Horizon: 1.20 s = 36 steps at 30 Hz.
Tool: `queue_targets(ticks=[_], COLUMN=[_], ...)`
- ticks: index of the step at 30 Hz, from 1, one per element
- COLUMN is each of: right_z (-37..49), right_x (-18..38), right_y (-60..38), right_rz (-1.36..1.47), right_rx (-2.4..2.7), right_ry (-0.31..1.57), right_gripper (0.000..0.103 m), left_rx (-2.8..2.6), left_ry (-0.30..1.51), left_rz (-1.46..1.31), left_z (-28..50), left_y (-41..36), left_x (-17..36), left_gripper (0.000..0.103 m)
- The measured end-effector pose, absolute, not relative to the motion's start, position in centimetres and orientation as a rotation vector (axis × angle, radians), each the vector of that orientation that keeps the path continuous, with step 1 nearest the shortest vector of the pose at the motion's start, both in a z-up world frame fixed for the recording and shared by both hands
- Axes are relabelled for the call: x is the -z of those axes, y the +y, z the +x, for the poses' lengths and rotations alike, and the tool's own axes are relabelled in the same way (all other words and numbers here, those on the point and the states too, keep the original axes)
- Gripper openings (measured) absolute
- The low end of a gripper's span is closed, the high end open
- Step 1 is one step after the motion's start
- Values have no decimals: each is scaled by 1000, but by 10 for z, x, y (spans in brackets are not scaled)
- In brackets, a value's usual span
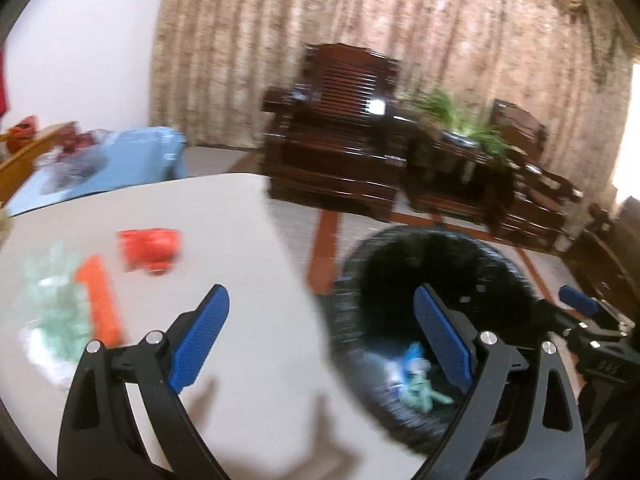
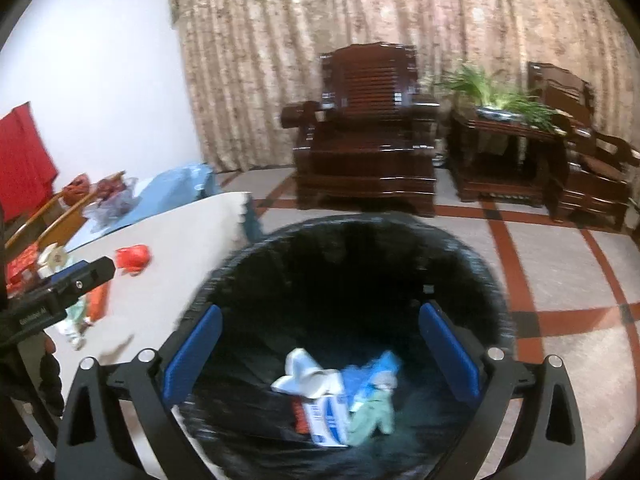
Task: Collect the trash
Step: 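Move both open tools back toward the remaining trash on the table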
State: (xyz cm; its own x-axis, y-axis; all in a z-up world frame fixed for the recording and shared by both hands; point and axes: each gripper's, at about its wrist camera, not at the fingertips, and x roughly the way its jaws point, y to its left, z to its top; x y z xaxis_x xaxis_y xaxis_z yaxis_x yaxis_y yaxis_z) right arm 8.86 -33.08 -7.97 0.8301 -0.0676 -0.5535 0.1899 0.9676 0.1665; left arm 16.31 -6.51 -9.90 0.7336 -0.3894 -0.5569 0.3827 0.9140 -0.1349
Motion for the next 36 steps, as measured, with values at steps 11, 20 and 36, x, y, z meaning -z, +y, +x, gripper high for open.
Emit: queue_targets(ticks=[11, 20, 36], right_z=[132, 163, 198], right_x=[77, 90, 128], right_y=[-218, -156, -119], right_rz=[118, 74, 18], right_rx=[-117, -231, -270], right_ry=[574, 589, 657], right_gripper=[97, 97, 97], left_rx=[98, 2, -6], left_ry=[590, 607, 701], left_rz=[4, -17, -62], left_z=[150, 148, 163], left_y=[65, 112, 128], left_x=[91, 106, 151], left_gripper=[91, 91, 71])
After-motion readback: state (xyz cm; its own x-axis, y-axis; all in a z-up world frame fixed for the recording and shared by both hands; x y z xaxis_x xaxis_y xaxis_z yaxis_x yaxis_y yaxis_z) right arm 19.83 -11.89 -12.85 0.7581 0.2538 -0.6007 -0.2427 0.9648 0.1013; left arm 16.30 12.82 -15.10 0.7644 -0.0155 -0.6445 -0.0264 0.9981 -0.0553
